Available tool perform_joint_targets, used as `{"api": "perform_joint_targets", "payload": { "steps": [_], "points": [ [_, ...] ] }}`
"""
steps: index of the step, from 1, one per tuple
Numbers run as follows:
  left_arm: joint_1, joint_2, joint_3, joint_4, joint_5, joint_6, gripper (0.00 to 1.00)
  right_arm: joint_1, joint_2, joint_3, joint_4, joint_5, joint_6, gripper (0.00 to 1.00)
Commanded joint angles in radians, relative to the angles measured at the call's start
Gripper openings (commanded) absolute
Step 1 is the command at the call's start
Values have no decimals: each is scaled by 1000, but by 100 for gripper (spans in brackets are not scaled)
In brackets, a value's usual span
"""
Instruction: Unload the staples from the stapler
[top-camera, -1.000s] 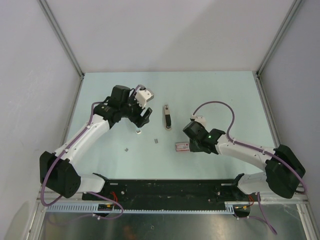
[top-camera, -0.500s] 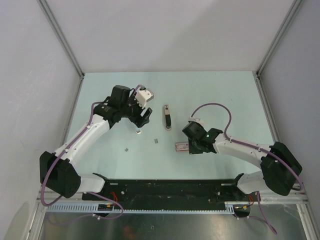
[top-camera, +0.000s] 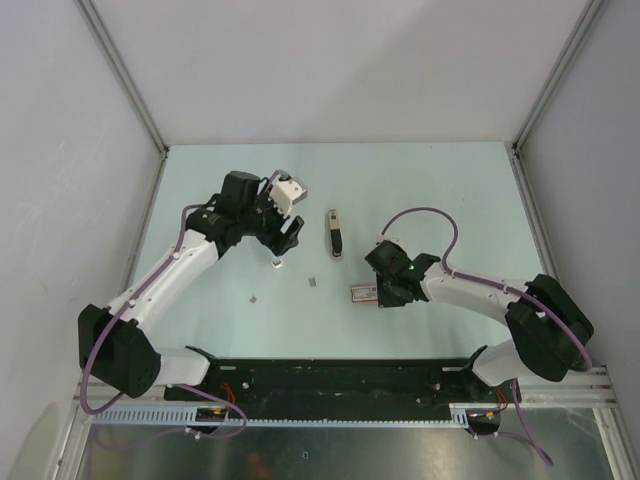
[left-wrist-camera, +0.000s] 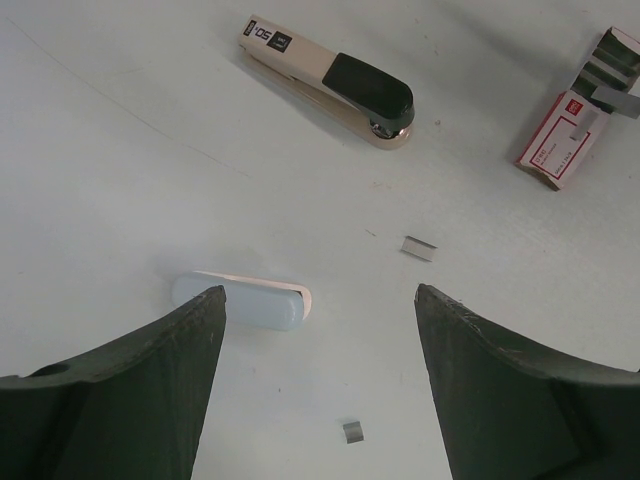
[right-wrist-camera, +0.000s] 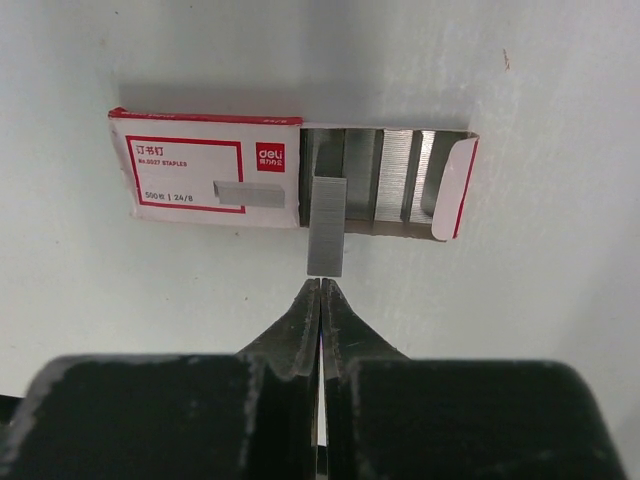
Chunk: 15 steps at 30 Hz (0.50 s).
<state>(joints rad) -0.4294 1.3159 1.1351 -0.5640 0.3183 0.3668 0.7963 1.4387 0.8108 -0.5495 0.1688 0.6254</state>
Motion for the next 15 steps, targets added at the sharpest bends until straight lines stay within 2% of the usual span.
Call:
{"api": "perform_joint_targets", "payload": {
  "steps": [1,15],
  "points": [
    [3,-27,-2,12,17,4,81,-15,19,-5,23,-13,-24,0],
    [3,-24,-2,12,19,9,81,-69,42,-3,88,-58,-58,0]
  ]
}}
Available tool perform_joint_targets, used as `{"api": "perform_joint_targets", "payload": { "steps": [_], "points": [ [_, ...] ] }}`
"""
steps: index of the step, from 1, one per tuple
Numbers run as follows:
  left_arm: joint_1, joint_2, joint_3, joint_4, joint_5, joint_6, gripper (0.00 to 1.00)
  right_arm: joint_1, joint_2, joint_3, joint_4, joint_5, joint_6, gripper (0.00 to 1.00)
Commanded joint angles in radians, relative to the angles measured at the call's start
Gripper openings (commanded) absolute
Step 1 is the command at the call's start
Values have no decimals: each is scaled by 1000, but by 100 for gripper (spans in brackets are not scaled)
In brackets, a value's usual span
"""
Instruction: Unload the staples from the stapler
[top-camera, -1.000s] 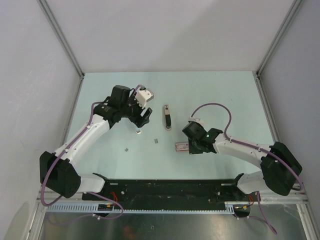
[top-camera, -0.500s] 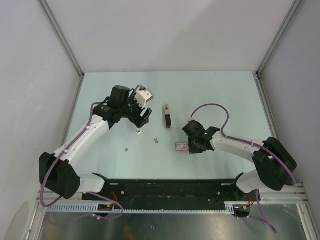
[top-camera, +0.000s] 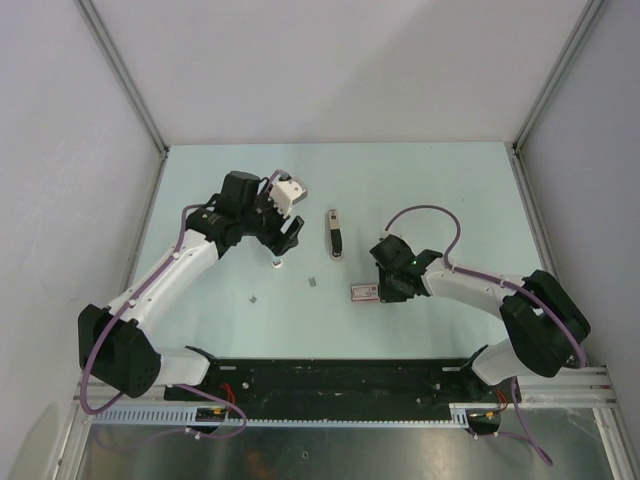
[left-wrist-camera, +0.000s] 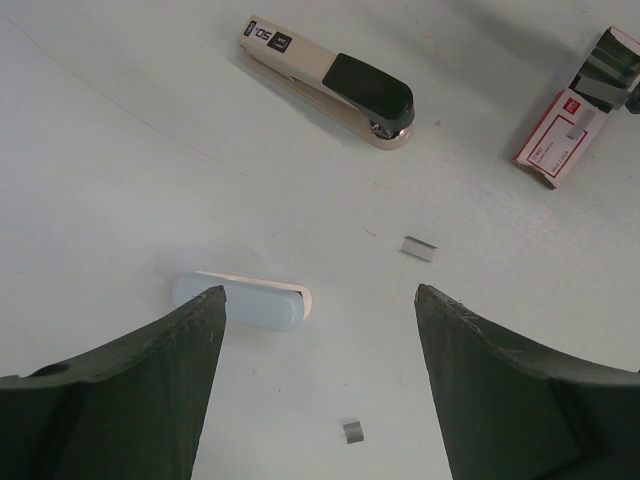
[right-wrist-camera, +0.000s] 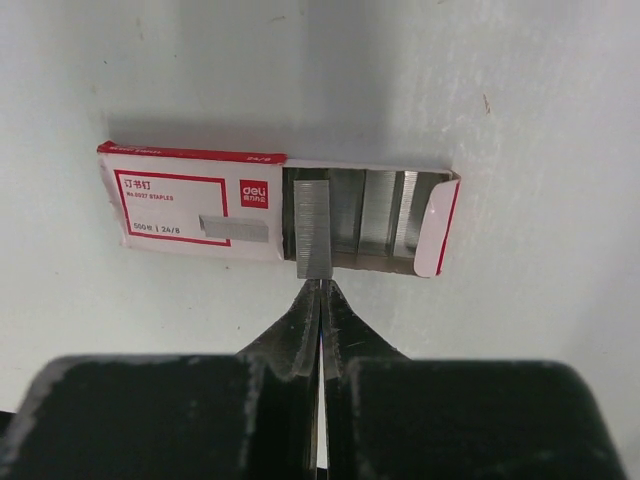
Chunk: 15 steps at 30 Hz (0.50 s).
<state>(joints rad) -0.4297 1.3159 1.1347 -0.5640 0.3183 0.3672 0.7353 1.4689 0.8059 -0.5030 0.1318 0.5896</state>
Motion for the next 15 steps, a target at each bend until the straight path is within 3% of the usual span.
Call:
{"api": "perform_joint_targets", "payload": {
  "steps": [1,15],
  "points": [
    [3,-24,-1,12,18,8,81,-9,14,2,44,-25,-23,0],
    [3,-25,-9,12,30,7,81,-11,-2,5,52,-60,-26,0]
  ]
}}
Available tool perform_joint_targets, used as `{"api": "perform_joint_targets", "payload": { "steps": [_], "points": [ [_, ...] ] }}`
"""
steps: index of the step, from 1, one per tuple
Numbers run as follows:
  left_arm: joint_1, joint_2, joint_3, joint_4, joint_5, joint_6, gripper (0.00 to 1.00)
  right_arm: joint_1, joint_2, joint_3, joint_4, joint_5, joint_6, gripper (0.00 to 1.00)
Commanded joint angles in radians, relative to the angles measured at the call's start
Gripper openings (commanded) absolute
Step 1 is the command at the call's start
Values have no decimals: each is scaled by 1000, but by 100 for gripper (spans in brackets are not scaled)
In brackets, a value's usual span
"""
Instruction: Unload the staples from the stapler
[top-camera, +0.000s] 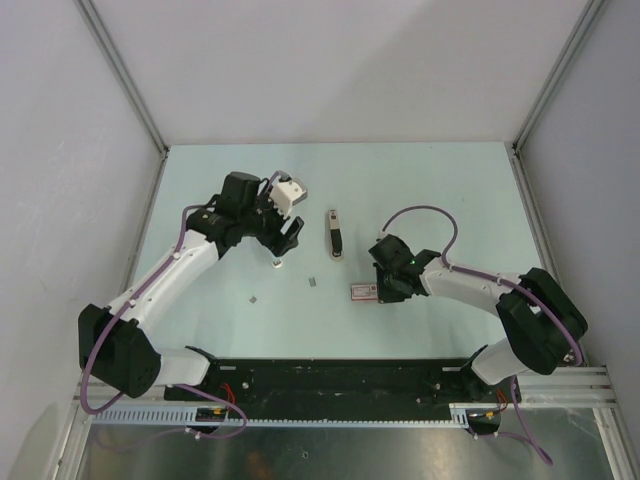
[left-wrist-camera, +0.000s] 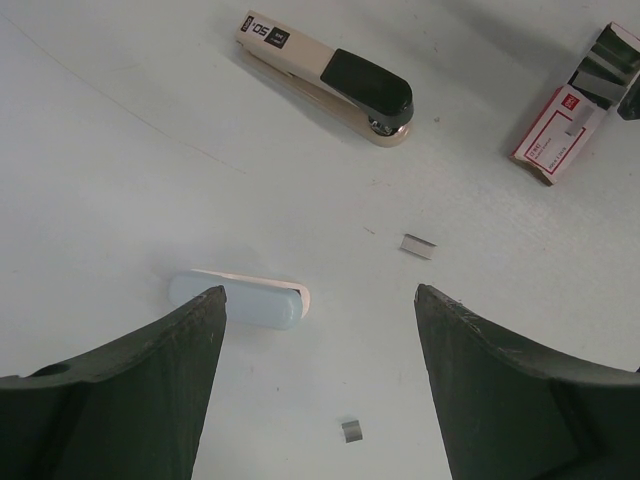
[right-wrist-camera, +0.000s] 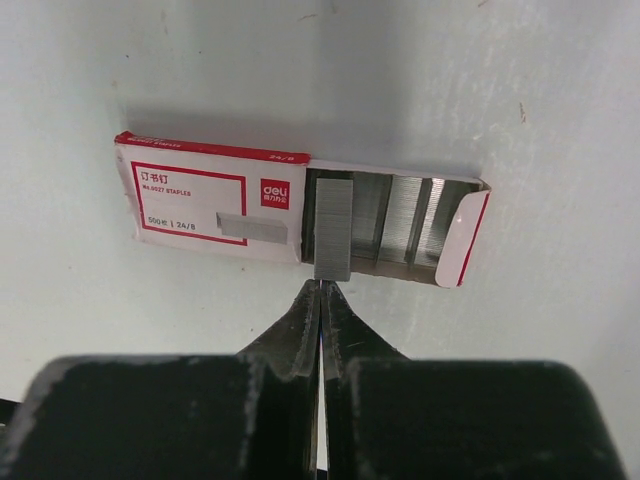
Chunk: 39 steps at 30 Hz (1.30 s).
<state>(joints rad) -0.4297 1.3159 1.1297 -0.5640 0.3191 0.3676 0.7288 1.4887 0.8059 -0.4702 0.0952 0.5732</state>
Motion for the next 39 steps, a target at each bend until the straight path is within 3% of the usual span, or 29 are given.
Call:
{"api": "perform_joint_targets", "payload": {
  "steps": [1,11,39],
  "points": [
    [3,-25,-4,13,28,6,81,-4,-31,6,19,-33,-11,0],
    [3,-29,-9,13,28,6,81,-26,-116,24,-60,-58,-38,0],
    [3,-32,-28,13,20,26,81,-67,11,10,0,-134,-119,0]
  ]
}}
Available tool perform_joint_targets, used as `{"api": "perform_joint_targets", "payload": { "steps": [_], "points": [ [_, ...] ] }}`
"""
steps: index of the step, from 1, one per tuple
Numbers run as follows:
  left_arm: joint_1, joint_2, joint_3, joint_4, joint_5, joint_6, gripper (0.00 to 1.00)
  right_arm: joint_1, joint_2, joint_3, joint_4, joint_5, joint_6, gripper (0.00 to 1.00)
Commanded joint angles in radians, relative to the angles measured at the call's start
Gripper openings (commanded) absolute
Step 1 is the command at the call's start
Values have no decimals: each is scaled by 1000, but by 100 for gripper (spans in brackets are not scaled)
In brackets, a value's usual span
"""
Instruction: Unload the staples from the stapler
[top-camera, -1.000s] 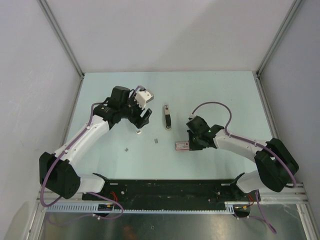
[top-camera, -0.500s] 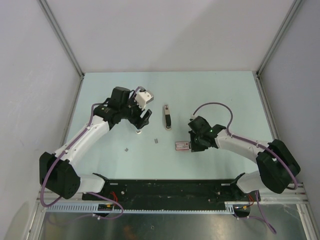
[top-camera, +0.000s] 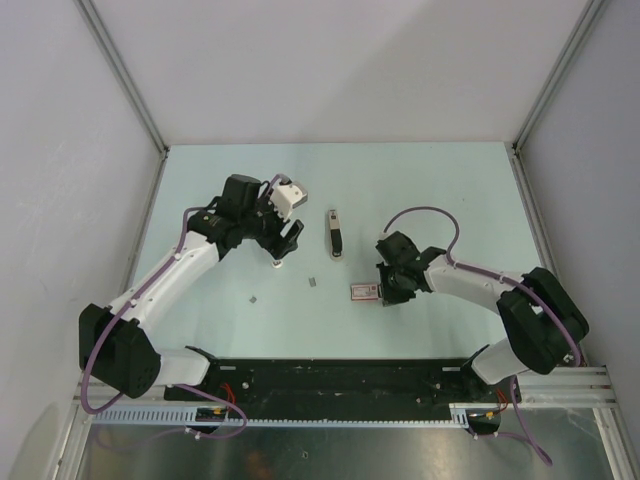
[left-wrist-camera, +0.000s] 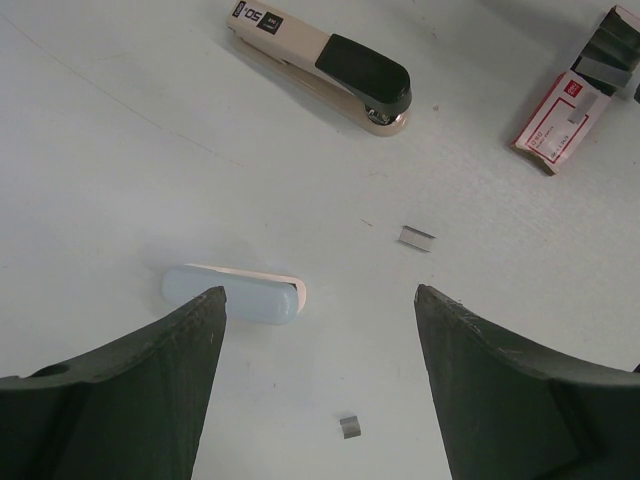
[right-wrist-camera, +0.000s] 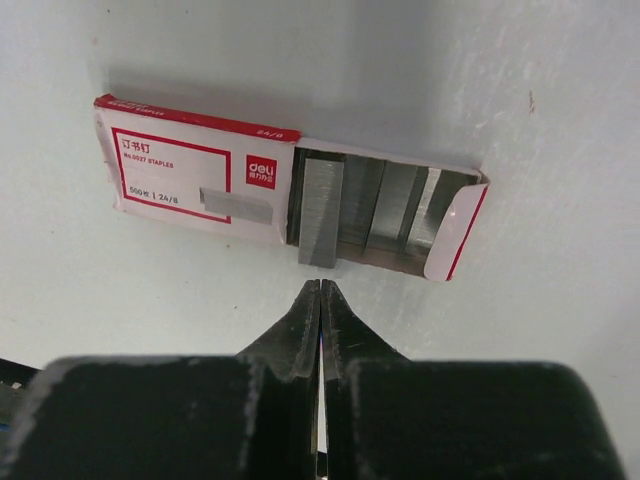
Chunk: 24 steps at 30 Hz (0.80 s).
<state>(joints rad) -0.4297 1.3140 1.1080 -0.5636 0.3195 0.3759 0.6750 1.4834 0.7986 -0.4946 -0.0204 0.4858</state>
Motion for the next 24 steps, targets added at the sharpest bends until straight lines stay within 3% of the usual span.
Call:
{"api": "perform_joint_targets", "payload": {
  "steps": [1,24],
  "points": [
    [3,-29,-6,12,20,18,81,-17,20,23,26,-20,-34,0],
    [3,-19,-13,15,34,18,80,-39,57,87,49,-54,-62,0]
  ]
}}
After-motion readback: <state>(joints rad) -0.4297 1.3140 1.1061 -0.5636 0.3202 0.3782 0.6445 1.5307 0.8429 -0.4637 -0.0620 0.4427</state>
